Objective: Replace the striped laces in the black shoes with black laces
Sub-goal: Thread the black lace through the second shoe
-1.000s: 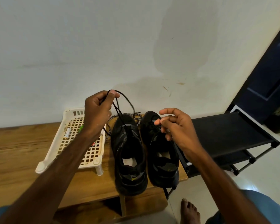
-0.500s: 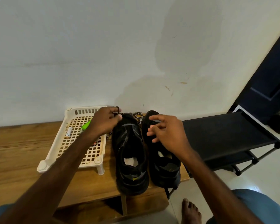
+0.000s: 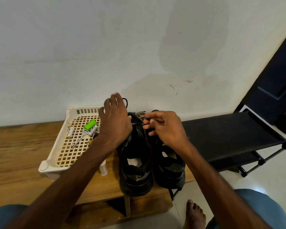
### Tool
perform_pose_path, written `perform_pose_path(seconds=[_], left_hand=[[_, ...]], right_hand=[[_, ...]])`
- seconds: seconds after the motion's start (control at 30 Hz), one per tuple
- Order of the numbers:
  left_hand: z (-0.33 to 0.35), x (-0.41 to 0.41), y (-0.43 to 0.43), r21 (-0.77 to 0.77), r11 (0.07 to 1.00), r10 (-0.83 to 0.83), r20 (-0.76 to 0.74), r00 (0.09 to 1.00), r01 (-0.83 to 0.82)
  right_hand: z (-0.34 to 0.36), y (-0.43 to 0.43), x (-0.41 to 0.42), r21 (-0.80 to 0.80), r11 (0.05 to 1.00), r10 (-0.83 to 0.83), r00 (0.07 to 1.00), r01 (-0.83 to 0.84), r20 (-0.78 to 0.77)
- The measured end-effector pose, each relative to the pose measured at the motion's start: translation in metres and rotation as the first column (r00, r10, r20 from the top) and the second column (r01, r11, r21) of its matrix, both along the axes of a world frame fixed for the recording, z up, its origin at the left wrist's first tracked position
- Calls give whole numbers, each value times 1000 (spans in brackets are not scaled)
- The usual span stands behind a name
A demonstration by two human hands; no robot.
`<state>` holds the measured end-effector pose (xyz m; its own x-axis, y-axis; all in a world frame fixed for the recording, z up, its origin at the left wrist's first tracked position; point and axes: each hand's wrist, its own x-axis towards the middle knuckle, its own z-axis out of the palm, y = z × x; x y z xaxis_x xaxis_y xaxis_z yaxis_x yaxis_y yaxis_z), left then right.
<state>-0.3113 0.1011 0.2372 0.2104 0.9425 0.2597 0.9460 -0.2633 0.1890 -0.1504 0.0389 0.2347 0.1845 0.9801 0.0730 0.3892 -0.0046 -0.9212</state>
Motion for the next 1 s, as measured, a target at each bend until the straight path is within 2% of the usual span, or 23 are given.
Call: perform_pose_path(seconds=[0.1,0.17,0.23,0.33,0.37,0.43,0.6,0.73,0.8,0.87,0.93,0.97,1.0], left_hand=[[-8,-1,1,-76,996,47,-3,999,-47],[-12,-5,4,-58,998,4,-15,1000,-4],[-13,-7,5,30,985,-174,138,975,172],[-6,-2,1,42,872,-464,389,796,488],[-4,0,0,34,836,-510,420,751,548],[-4,1,2,63,820,-539,420,730,569],[-5,-8,11,157,847,-518,456,723,508],[-7,-10,12,285,876,-483,503,717,390],[-4,-10,11,396,879,-463,573,676,267],[5,-12,11,480,873,-445,709,547,86],[14,-17,14,490,869,-428,810,400,-63],[16,-20,16,487,865,-417,830,369,-118],[16,-23,17,490,857,-405,831,381,-161]], right_hand=[[2,0,-2,-10,1000,-24,1000,24,-11],[3,1,-1,-23,998,-51,998,52,43],[3,1,2,-31,997,-61,992,65,106],[3,2,2,18,998,-67,992,65,103],[3,2,2,45,997,-70,993,67,91],[2,4,0,65,996,-65,998,65,-1],[0,10,-1,45,998,-35,976,46,-215],[0,14,-3,58,997,-32,968,48,-250],[-3,15,0,33,998,-53,989,58,-140],[-9,15,4,-5,1000,-30,997,31,76],[-15,14,3,-36,999,36,968,-28,248],[-17,14,0,-33,998,56,949,-48,310],[-20,14,-4,-23,998,62,933,-58,354]])
